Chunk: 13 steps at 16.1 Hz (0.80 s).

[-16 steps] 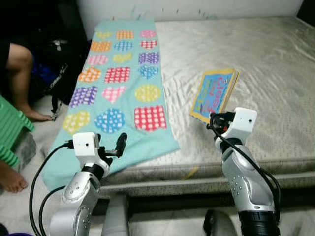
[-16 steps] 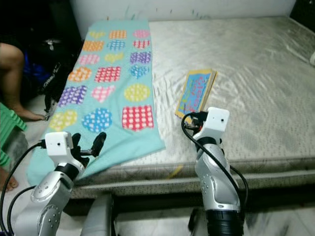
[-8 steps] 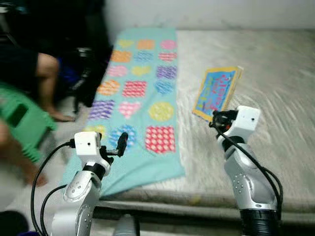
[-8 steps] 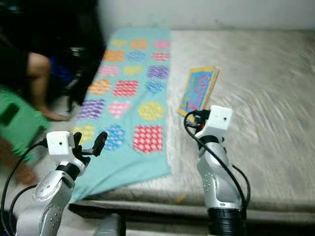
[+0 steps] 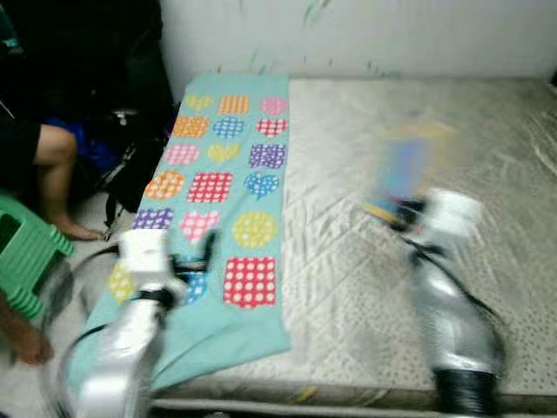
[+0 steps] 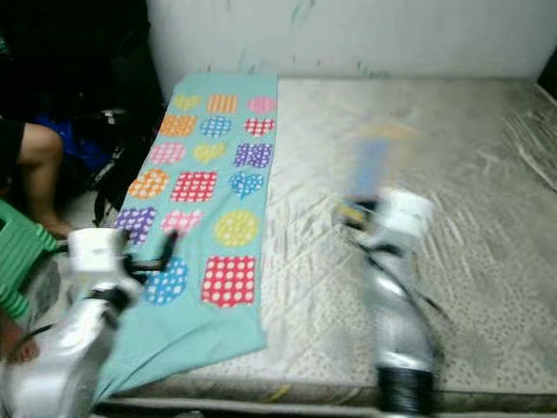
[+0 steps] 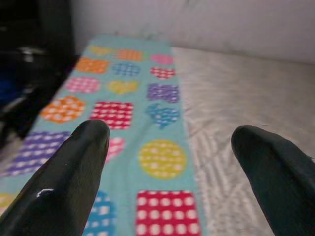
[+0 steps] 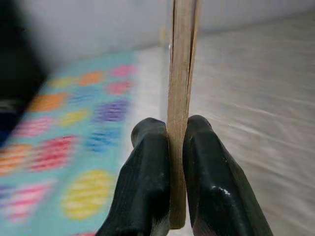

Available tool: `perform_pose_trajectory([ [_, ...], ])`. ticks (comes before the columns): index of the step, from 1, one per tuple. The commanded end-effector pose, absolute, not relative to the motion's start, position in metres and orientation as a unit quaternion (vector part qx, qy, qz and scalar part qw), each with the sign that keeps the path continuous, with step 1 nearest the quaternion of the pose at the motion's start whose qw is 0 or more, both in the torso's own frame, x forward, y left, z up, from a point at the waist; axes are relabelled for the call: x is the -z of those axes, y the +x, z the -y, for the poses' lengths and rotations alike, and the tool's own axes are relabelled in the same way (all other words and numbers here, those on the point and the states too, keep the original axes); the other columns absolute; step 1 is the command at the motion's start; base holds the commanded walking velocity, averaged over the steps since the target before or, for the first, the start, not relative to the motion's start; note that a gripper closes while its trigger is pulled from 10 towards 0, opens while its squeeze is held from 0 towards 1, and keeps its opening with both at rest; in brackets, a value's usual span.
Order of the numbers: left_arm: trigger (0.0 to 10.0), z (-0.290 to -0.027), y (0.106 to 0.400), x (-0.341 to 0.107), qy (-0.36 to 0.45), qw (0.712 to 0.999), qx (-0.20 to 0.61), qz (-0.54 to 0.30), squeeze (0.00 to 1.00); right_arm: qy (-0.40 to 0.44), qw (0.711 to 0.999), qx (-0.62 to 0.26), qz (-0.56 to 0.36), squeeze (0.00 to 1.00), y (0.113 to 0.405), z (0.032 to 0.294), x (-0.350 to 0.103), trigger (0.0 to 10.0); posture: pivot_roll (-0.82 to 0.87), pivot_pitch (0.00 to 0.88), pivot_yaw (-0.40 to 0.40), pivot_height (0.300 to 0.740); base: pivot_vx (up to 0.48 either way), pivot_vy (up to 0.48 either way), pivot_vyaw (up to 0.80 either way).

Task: Clean up the room

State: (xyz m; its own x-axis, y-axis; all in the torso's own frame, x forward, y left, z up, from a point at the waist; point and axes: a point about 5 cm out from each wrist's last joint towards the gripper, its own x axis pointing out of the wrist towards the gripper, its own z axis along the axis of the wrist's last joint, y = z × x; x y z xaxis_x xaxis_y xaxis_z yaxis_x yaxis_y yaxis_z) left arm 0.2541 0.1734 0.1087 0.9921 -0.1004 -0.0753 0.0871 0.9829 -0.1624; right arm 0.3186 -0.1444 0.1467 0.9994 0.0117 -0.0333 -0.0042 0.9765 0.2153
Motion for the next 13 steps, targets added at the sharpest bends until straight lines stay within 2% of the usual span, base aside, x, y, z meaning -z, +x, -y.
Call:
perform_pose_trajectory([
  [1, 10.0, -0.158, 0.258, -0.113, -0.08, 0.994, 0.071, -0.033, 0.0, 0.099, 0.995, 0.014, 0.015, 0.0, 0.317, 0.16, -0.156, 10.0, -0.09, 0.0, 0.038, 0.74, 0.0, 0.0, 0.0],
  [5, 10.0, -0.161, 0.258, -0.112, -0.057, 0.996, 0.065, -0.026, 0.0, 0.089, 0.995, 0.017, 0.031, 0.0, 0.312, 0.164, -0.157, 10.0, -0.09, 0.0, 0.035, 0.74, 0.0, 0.0, 0.0],
  [9, 10.0, -0.167, 0.252, -0.108, -0.044, 0.997, 0.056, -0.026, 0.0, 0.162, 0.985, 0.061, -0.014, 0.0, 0.302, 0.186, -0.135, 10.0, -0.09, 0.0, 0.035, 0.74, 0.0, 0.0, 0.0],
  [13, 10.0, -0.169, 0.253, -0.104, -0.043, 0.998, 0.044, -0.033, 0.0, 0.136, 0.99, 0.047, -0.006, 0.0, 0.296, 0.185, -0.134, 10.0, -0.1, 0.0, 0.046, 0.74, 0.0, 0.0, 0.0],
])
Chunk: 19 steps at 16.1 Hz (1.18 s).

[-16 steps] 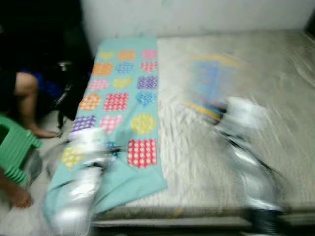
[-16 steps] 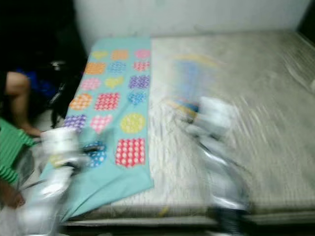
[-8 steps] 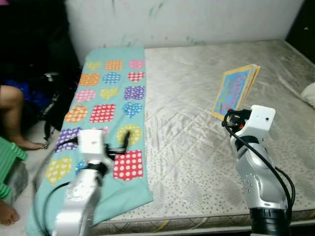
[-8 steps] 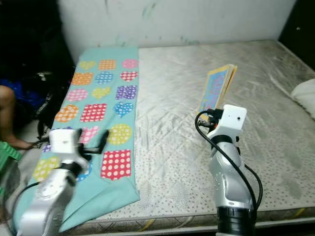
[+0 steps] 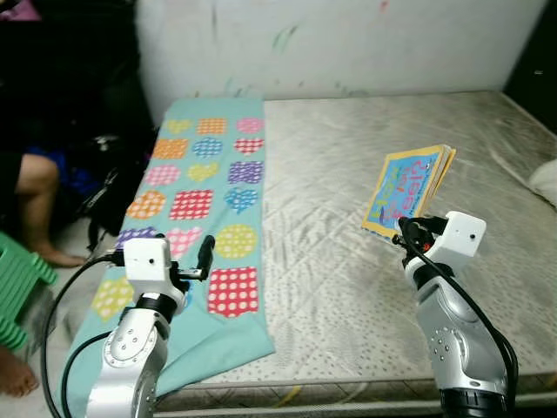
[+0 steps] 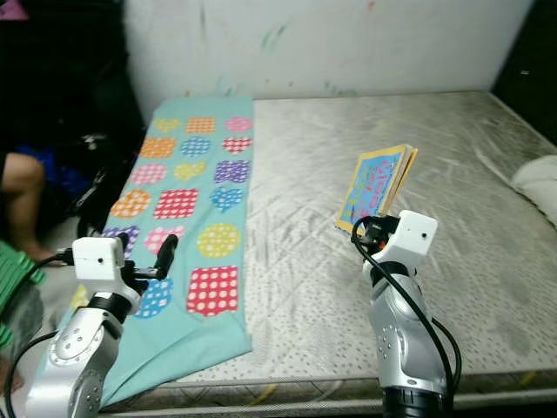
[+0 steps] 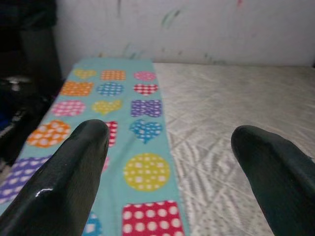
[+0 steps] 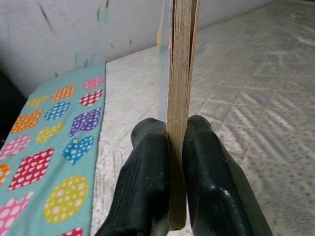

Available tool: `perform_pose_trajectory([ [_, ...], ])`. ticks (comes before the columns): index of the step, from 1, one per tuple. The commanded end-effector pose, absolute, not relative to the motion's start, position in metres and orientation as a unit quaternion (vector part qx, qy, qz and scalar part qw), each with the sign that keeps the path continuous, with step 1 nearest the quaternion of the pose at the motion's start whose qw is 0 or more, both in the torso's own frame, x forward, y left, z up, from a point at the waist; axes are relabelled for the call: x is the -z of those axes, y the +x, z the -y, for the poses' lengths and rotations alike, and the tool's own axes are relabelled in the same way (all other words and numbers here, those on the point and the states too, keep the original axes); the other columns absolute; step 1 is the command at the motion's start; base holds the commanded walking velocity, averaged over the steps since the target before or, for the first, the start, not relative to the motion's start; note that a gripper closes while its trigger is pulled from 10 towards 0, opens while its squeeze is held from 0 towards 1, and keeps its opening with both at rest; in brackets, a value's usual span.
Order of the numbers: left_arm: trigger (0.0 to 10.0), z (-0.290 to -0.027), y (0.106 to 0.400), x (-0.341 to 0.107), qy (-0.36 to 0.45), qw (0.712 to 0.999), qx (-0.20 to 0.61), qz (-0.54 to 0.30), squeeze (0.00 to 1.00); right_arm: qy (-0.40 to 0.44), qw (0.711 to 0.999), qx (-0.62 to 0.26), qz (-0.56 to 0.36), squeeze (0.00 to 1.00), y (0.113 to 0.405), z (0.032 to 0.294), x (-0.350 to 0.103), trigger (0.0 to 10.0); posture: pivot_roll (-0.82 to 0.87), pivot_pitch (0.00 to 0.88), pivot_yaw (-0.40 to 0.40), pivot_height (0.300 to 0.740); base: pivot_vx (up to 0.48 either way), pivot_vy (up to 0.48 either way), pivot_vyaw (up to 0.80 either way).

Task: Clean up the room

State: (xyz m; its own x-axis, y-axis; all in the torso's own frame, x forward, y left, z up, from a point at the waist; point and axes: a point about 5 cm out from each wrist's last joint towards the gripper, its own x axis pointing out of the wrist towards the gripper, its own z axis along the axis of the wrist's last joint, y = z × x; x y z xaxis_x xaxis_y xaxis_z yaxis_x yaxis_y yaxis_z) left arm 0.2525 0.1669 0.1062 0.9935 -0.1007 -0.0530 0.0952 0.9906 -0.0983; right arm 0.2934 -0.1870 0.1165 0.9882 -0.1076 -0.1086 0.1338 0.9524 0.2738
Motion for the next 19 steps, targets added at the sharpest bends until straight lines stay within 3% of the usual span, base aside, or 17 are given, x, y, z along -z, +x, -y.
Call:
perform_pose_trajectory([
  [1, 10.0, -0.168, 0.2531, -0.1041, -0.046, 0.997, 0.045, -0.033, 0.0, 0.14, 0.989, 0.048, -0.009, 0.0, 0.2953, 0.1839, -0.1332, 10.0, -0.1, 0.0, 0.047, 0.74, 0.0, 0.0, 0.0],
  [19, 10.0, -0.1622, 0.2578, -0.1038, -0.077, 0.995, 0.047, -0.039, 0.0, 0.15, 0.988, 0.04, -0.01, 0.0, 0.299, 0.178, -0.1337, 10.0, -0.11, 0.0, 0.039, 0.74, 0.0, 0.0, 0.0],
])
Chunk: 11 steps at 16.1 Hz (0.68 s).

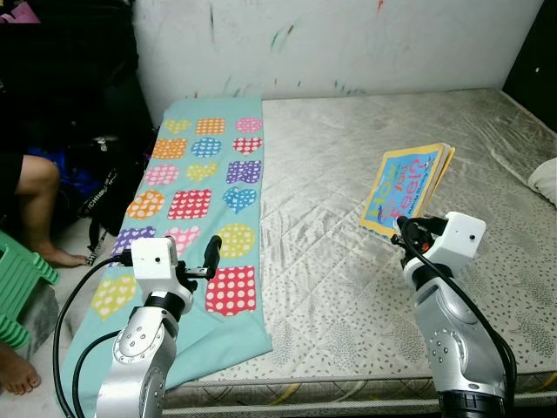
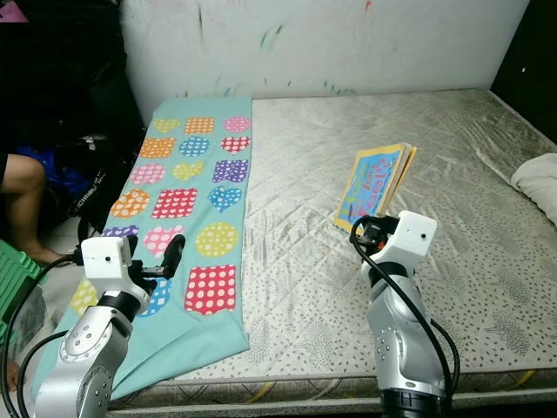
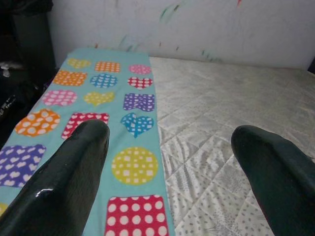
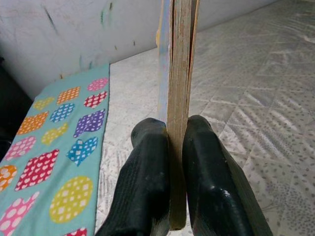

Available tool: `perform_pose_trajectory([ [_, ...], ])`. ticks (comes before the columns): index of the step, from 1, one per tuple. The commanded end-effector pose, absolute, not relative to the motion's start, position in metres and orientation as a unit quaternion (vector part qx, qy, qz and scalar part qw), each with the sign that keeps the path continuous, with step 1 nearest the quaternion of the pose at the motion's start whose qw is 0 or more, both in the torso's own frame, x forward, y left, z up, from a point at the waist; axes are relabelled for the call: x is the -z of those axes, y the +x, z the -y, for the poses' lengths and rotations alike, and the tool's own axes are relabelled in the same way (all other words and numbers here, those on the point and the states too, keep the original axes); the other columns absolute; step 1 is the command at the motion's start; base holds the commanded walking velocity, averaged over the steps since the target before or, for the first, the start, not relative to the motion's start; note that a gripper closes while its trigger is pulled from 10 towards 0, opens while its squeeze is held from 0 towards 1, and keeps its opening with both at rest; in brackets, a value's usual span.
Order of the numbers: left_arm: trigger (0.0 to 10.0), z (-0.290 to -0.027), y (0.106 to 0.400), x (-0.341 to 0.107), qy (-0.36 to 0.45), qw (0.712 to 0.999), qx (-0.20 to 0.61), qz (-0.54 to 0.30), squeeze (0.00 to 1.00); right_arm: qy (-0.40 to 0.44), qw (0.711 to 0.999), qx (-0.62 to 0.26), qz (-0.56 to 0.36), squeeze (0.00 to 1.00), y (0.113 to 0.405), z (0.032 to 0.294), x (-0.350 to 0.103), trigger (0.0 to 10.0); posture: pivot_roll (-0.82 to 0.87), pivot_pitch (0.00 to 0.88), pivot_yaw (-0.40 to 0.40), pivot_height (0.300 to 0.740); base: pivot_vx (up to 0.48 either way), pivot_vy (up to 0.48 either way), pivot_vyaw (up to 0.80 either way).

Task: Clean up the room

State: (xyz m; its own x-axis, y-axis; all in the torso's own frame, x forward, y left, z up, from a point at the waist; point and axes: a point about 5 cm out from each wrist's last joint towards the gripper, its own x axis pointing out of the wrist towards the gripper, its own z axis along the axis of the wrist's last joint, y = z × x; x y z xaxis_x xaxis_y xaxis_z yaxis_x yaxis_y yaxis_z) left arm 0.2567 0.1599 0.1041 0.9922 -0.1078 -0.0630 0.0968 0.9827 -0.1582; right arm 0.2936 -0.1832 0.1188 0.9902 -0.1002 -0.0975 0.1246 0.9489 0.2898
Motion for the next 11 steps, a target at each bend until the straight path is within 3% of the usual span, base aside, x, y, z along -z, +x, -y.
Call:
perform_pose_trajectory([
  [1, 10.0, -0.1621, 0.258, -0.1038, -0.078, 0.995, 0.047, -0.04, 0.0, 0.15, 0.988, 0.039, -0.01, 0.0, 0.2992, 0.1779, -0.1339, 10.0, -0.11, 0.0, 0.039, 0.74, 0.0, 0.247, 0.0],
  [4, 10.0, -0.1611, 0.2584, -0.1037, -0.077, 0.995, 0.048, -0.04, 0.0, 0.149, 0.988, 0.039, -0.009, 0.0, 0.3003, 0.1783, -0.1345, 10.0, -0.11, 0.0, 0.036, 0.74, 0.0, 0.279, 0.0],
  [11, 10.0, -0.158, 0.2587, -0.1049, -0.07, 0.995, 0.059, -0.034, 0.0, 0.146, 0.989, 0.036, -0.009, 0.0, 0.3026, 0.1768, -0.1347, 10.0, -0.11, 0.0, 0.034, 0.74, 0.0, 0.0, 0.0],
])
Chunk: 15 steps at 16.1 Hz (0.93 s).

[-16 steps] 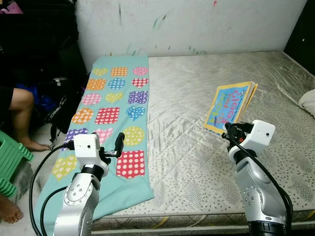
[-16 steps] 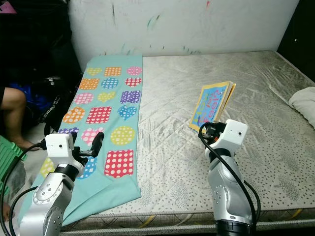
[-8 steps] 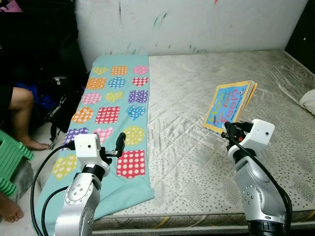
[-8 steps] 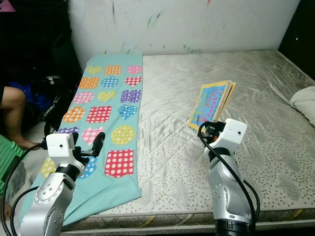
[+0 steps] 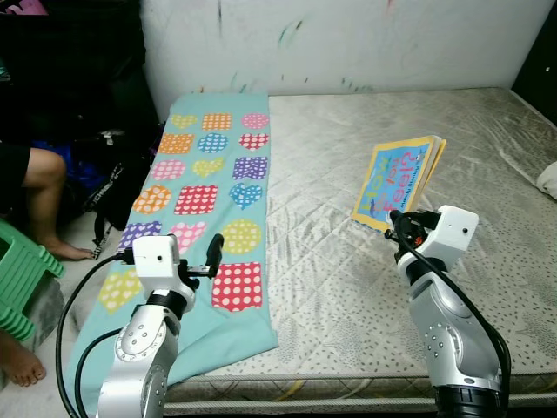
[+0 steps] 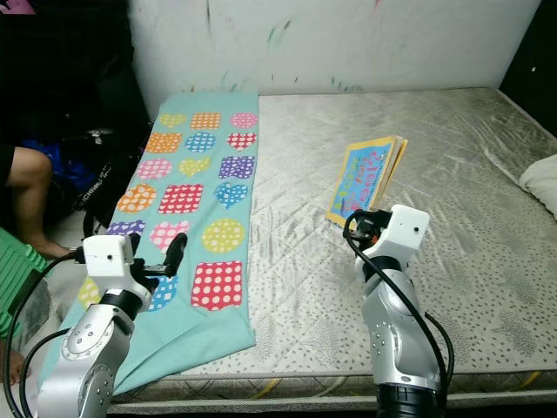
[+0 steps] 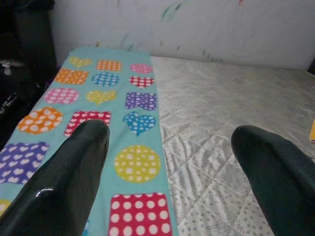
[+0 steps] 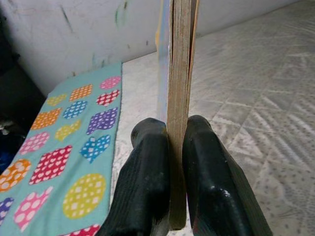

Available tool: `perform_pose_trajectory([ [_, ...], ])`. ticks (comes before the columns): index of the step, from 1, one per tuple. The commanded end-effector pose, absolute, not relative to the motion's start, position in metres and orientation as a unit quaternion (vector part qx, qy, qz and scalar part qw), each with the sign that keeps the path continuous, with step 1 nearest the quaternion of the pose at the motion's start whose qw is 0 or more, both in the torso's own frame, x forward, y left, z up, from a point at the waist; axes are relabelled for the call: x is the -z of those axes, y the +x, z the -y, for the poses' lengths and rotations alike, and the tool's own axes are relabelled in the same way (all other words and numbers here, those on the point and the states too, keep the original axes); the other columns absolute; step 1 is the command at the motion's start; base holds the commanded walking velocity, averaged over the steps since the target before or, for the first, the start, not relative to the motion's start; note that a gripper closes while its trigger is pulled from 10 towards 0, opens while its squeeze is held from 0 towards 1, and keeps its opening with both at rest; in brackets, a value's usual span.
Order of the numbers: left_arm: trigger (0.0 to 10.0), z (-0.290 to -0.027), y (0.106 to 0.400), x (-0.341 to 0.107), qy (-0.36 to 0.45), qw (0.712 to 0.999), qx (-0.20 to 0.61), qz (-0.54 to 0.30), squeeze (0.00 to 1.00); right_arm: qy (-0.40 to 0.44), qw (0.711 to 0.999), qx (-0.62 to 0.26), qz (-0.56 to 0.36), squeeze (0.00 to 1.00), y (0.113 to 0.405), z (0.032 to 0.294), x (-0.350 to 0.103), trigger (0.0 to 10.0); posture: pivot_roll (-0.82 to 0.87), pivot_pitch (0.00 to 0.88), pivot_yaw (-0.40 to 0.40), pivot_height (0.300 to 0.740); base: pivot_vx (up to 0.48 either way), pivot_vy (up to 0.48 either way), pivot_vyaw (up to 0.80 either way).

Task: Clean up the room

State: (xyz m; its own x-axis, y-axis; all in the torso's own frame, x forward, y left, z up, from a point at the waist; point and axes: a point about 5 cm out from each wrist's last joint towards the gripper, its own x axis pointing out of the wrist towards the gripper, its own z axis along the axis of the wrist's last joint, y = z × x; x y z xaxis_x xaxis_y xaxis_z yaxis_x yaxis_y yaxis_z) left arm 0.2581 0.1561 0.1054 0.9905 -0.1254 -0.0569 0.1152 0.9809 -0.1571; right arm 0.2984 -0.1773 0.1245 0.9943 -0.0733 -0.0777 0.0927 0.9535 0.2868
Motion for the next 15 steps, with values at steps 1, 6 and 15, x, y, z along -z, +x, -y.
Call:
perform_pose_trajectory([
  [1, 10.0, -0.1574, 0.2591, -0.1053, -0.069, 0.995, 0.062, -0.033, 0.0, 0.146, 0.989, 0.035, -0.009, 0.0, 0.3032, 0.1766, -0.135, 10.0, -0.11, 0.0, 0.033, 0.74, 0.0, 0.0, 0.0],
  [6, 10.0, -0.1552, 0.257, -0.1041, -0.073, 0.994, 0.07, -0.036, 0.0, 0.145, 0.989, 0.037, -0.007, 0.0, 0.3056, 0.1775, -0.1358, 10.0, -0.1, 0.0, 0.03, 0.74, 0.0, -0.371, 0.0],
  [15, 10.0, -0.1543, 0.2584, -0.1045, -0.072, 0.994, 0.069, -0.033, 0.0, 0.143, 0.989, 0.033, 0.001, 0.0, 0.3101, 0.1771, -0.1395, 10.0, -0.1, 0.0, 0.024, 0.74, 0.0, -0.319, 0.0],
])
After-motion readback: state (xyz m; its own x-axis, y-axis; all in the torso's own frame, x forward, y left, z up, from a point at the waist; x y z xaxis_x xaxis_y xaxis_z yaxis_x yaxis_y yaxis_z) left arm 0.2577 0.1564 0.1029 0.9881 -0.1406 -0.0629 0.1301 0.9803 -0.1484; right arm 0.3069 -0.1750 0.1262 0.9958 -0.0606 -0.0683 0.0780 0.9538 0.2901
